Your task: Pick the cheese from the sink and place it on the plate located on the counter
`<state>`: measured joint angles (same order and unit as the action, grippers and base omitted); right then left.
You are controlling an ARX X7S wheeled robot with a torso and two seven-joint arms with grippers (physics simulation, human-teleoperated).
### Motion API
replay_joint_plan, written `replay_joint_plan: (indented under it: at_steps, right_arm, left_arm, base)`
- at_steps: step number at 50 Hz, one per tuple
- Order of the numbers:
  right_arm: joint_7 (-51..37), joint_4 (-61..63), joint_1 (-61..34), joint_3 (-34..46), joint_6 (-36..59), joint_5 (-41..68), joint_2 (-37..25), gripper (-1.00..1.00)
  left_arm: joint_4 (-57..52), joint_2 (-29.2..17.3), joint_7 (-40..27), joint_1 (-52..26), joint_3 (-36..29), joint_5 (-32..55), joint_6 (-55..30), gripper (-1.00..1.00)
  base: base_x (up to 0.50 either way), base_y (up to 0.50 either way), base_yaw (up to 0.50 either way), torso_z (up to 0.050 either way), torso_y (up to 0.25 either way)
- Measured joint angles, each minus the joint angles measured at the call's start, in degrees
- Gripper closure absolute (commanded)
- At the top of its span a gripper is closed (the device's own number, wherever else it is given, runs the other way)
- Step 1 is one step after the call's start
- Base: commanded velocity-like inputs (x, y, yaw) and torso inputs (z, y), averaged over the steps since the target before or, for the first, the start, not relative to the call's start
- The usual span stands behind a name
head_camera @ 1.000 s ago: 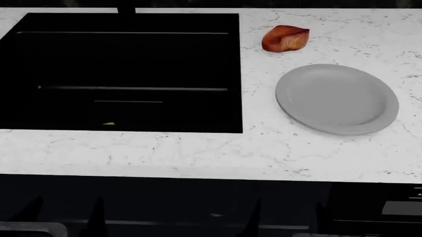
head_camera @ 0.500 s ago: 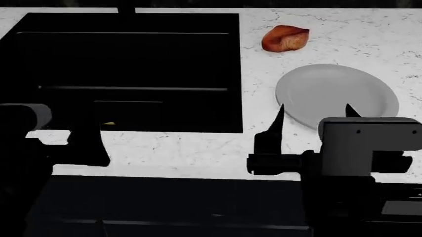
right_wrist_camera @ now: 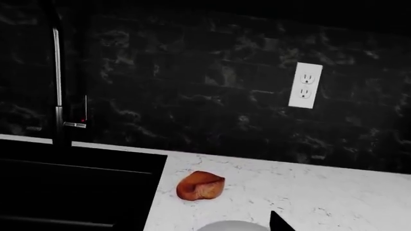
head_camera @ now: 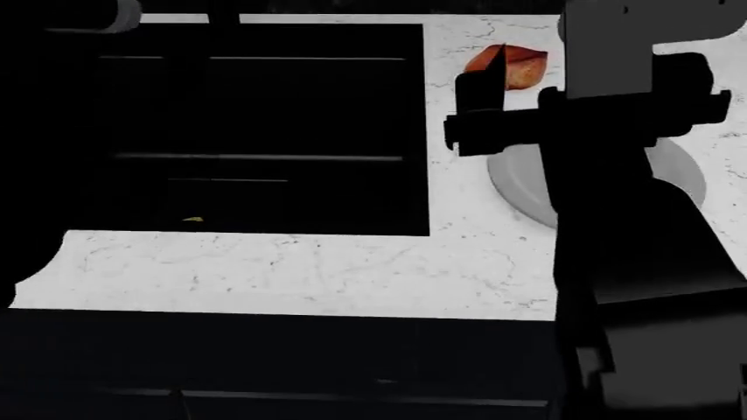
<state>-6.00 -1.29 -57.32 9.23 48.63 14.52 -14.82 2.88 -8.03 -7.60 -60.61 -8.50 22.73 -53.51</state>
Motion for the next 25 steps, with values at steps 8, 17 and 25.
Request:
replay_joint_plan:
  at_steps: [8,17,25]
  right_arm:
    - [0.63,-5.03,-3.54,0.9,-0.85,-0.13,0.63,-1.0]
    - [0.71,-6.36,-4.97,0.91,-0.11,0.32,0.76,-1.0]
    - [0.78,-6.89,-5.31,0.88,0.14,0.73,0.88,-1.0]
  left_arm:
    - [5.12,0.26,0.08,-3.94,-1.31,-0.9,0.55,-1.0]
    - [7.13,0.27,-0.31,-5.21,-1.85,-1.06,0.69,-1.0]
    - [7.72,0.11,-0.57,-5.53,-2.11,-0.87,0.72,-1.0]
  base:
    - [0.0,-0.07,0.0,0.0,0.0]
    - [0.0,-0.37,0.0,0.0,0.0]
    - [0.0,-0.36,0.0,0.0,0.0]
